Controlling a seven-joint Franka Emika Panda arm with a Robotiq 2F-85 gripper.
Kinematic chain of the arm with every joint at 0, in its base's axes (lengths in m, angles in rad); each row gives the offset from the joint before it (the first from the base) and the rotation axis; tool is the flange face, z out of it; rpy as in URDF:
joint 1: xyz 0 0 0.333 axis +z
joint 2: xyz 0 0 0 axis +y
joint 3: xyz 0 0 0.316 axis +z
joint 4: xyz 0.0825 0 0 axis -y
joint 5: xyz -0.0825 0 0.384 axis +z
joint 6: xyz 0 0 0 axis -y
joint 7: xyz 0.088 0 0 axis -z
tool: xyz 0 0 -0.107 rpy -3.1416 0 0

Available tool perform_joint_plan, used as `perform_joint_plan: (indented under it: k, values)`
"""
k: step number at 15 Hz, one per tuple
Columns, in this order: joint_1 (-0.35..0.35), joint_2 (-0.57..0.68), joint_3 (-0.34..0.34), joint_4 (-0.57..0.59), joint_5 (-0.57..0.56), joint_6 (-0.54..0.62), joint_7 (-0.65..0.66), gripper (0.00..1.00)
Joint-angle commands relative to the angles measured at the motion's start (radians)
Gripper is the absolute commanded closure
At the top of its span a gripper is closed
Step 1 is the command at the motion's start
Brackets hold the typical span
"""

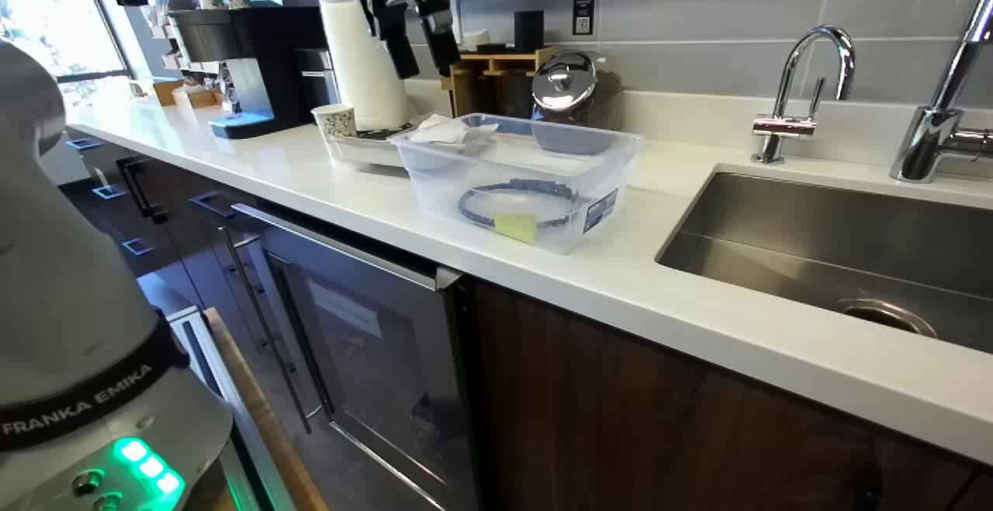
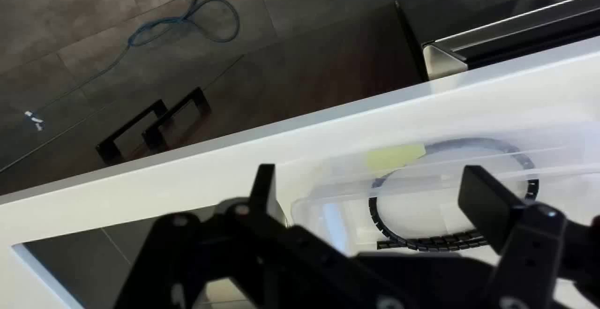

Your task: Move the basket to the right

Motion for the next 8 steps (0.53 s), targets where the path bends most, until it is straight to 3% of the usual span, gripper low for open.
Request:
perform_joint_plan:
  k: [1, 7, 8]
  values:
    - [0.011, 0.001, -0.008, 0.002, -0.008, -0.005, 0.008, 0.00]
    - [0.011, 0.002, -0.008, 0.000, -0.008, -0.005, 0.008, 0.00]
    - [0.022, 0.025, -0.034, 0.001, 0.009, 0.036, -0.007, 0.00]
